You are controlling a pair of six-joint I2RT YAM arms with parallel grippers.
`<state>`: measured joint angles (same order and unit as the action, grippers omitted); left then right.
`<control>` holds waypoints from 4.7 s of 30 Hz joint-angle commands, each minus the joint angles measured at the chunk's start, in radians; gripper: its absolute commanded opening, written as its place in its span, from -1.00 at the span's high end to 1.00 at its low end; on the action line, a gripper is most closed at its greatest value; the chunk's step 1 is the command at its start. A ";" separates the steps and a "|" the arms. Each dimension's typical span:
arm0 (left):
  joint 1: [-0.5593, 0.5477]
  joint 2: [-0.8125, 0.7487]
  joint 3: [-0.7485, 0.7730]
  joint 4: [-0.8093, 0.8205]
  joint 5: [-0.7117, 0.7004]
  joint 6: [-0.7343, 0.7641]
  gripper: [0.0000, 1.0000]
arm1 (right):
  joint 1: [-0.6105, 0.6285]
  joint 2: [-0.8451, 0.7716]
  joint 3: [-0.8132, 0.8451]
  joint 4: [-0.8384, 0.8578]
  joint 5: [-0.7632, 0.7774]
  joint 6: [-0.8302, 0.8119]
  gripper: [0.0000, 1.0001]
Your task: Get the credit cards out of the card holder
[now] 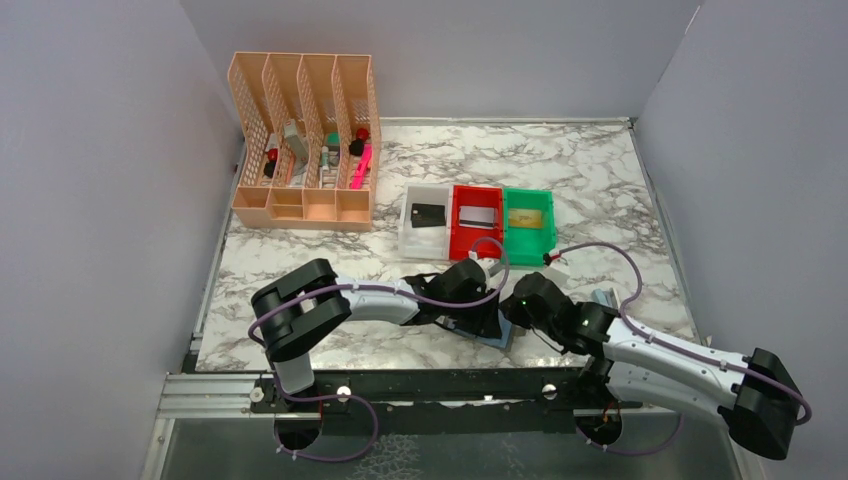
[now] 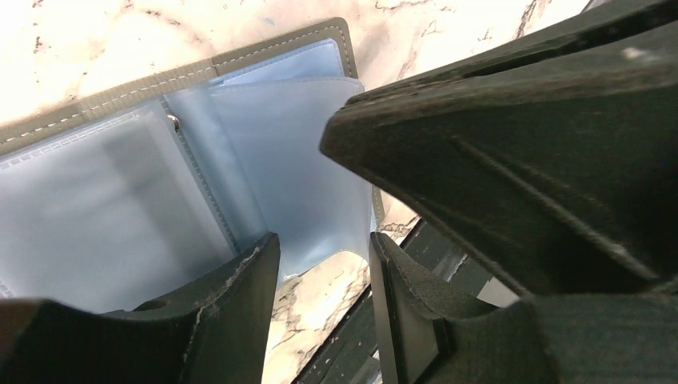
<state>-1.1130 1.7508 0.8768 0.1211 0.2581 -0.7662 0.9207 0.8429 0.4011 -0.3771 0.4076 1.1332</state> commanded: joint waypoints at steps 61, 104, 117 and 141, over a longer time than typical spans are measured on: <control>-0.008 -0.082 0.049 -0.220 -0.170 0.090 -0.25 | -0.010 0.141 -0.122 0.095 -0.035 0.102 0.75; -0.049 0.006 0.092 0.018 0.033 0.082 -0.13 | -0.010 -0.190 -0.014 -0.311 0.201 0.234 0.64; -0.048 -0.153 0.051 -0.172 -0.224 0.100 -0.11 | -0.009 -0.103 -0.039 0.058 -0.054 -0.012 0.70; 0.018 -0.313 -0.050 -0.303 -0.418 0.063 -0.25 | -0.023 0.310 -0.043 0.270 -0.238 -0.039 0.49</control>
<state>-1.1049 1.4582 0.8330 -0.1749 -0.1406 -0.6960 0.9089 1.1217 0.3672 -0.1059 0.1856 1.0760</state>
